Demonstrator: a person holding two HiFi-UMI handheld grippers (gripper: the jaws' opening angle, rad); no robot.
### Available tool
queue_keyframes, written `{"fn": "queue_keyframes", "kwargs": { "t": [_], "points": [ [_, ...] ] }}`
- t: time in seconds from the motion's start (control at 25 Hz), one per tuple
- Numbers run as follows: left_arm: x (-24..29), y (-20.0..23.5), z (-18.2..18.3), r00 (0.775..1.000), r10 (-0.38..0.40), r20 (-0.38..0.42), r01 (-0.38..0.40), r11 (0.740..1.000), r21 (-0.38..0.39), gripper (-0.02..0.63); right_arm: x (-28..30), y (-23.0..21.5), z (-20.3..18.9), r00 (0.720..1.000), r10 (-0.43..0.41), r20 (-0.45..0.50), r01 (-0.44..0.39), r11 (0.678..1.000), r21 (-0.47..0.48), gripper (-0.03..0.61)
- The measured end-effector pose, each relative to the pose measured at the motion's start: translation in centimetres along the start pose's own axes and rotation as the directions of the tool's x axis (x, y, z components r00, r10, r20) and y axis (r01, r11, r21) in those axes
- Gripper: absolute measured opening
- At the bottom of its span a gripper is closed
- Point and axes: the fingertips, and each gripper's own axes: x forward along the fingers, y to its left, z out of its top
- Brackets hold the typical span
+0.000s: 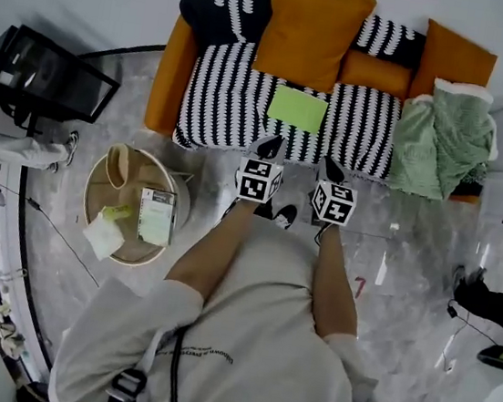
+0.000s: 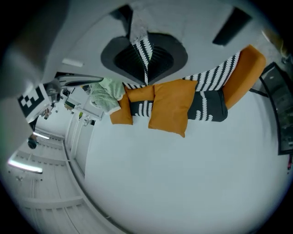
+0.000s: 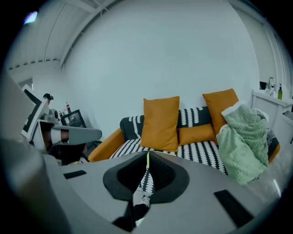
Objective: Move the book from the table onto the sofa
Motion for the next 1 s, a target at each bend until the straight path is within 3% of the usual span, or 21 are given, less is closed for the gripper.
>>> {"fn": "queue_keyframes", "kwargs": {
  "t": [0.2,0.48,0.76,1.0],
  "points": [
    [-0.5,0.8,-1.0,0.998,0.062,-0.012,-0.062,0.998,-0.006,0.009,-0.5,0.4,0.6,0.999,0.021,0.030,-0.021,1.000,0.001,0.008],
    [-0.8,0.7,-1.6,0.999,0.047,-0.025,-0.048,0.999,-0.011,0.009,-0.5,1.1,0.6,0.999,0.022,0.029,-0.021,1.000,-0.013,0.006],
    [-0.5,1.0,-2.5,0.995,0.070,-0.064,-0.065,0.995,0.073,0.009,-0.8,0.4,-0.2,1.000,0.004,0.017,-0.004,1.000,0.009,0.006],
    [-0.4,1.0,-2.8,0.996,0.057,-0.068,-0.053,0.996,0.065,0.009,-0.8,0.0,-0.3,1.000,-0.006,0.009,0.006,1.000,0.002,0.006]
  ]
}}
